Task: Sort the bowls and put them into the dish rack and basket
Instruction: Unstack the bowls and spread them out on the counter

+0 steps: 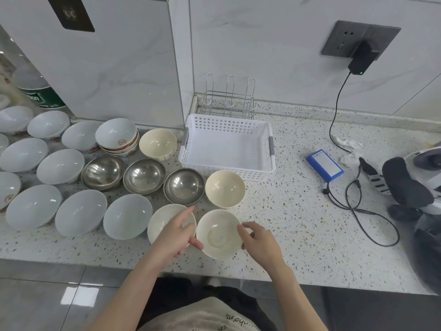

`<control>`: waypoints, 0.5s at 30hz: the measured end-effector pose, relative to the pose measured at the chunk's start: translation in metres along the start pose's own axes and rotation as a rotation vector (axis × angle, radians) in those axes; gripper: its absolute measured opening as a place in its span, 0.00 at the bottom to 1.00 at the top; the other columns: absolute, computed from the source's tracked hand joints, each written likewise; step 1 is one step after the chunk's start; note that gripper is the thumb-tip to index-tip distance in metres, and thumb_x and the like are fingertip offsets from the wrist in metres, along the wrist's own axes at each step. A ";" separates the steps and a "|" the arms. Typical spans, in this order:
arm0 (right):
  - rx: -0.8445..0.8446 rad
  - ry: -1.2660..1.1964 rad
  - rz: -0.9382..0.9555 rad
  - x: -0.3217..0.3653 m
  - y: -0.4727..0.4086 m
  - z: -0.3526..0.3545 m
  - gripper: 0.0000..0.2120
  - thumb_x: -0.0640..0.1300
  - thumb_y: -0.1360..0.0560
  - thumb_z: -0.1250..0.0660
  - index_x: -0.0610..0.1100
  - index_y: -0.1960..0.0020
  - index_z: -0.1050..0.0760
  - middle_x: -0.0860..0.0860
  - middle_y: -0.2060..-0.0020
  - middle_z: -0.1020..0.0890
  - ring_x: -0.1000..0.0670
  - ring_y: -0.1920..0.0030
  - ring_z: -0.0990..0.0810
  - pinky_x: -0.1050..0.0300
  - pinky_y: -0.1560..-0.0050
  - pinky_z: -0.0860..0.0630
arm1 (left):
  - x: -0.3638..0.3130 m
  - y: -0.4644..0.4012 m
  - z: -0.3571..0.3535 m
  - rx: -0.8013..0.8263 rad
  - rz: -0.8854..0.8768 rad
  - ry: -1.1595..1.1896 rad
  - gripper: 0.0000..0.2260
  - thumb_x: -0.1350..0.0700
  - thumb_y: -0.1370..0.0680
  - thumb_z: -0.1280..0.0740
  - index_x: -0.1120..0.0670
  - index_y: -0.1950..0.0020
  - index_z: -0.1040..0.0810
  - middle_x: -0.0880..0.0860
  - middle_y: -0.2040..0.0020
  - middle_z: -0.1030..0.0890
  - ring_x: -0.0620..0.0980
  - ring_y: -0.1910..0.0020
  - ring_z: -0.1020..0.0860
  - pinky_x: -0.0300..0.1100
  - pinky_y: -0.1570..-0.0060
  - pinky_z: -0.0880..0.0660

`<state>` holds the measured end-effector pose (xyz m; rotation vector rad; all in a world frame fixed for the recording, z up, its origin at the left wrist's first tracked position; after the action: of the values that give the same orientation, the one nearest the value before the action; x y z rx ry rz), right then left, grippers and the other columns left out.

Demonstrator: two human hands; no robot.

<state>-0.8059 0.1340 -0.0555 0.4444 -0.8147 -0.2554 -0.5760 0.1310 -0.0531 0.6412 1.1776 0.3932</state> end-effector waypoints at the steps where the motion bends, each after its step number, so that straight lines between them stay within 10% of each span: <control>1: -0.035 0.019 -0.002 0.003 -0.001 0.006 0.20 0.61 0.22 0.42 0.52 0.37 0.25 0.48 0.64 0.16 0.52 0.63 0.18 0.56 0.62 0.22 | 0.000 0.000 0.009 -0.036 -0.003 0.042 0.26 0.58 0.19 0.44 0.38 0.24 0.39 0.56 0.64 0.14 0.44 0.82 0.40 0.35 0.82 0.41; 15: -0.183 -0.112 0.148 0.132 -0.045 0.011 0.08 0.50 0.22 0.38 0.54 0.49 0.21 0.53 0.69 0.17 0.58 0.63 0.20 0.58 0.61 0.28 | -0.019 -0.019 0.139 -0.244 -0.064 0.219 0.13 0.55 0.18 0.39 0.46 0.35 0.28 0.55 0.67 0.15 0.44 0.81 0.37 0.35 0.82 0.41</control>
<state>-0.7288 0.0403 0.0142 0.1977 -0.9208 -0.2167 -0.4536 0.0696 -0.0189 0.3540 1.3289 0.5536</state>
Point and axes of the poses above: each hand's wrist, its own y-axis away from the middle knuckle, its own z-axis out of the back of the hand, x = y × z, the point moved 7 cm from there along -y, towards the middle knuckle
